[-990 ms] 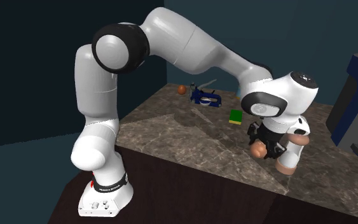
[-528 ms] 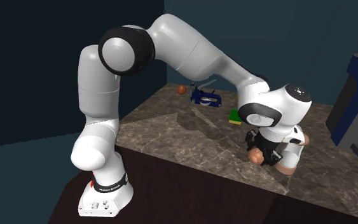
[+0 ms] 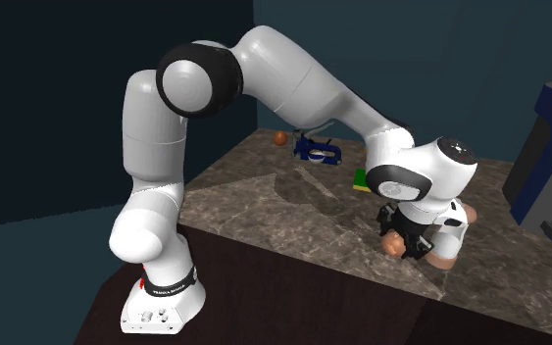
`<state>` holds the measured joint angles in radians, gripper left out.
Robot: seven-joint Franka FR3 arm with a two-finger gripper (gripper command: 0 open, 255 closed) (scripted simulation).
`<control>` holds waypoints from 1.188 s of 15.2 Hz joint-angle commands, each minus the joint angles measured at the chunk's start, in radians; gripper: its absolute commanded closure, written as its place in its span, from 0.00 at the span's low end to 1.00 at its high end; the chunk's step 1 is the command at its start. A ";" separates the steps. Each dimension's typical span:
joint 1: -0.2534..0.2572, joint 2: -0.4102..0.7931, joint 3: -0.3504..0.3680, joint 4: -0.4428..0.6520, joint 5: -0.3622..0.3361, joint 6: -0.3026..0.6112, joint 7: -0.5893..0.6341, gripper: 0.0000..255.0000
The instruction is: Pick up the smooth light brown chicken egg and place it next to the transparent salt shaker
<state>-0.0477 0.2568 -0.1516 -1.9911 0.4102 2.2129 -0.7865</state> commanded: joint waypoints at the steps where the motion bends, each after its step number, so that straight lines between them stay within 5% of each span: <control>1: 0.000 0.000 0.000 0.000 0.000 0.000 0.000 1.00; 2: 0.000 0.000 0.000 0.000 0.000 0.000 0.000 0.00; 7: 0.000 0.000 0.000 0.000 0.000 0.000 0.000 0.00; 11: -0.013 -0.060 -0.019 0.046 -0.036 -0.106 0.022 0.00; 18: -0.013 -0.060 -0.019 0.046 -0.036 -0.106 0.022 0.00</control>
<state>-0.0605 0.1964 -0.1703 -1.9450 0.3746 2.1069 -0.7649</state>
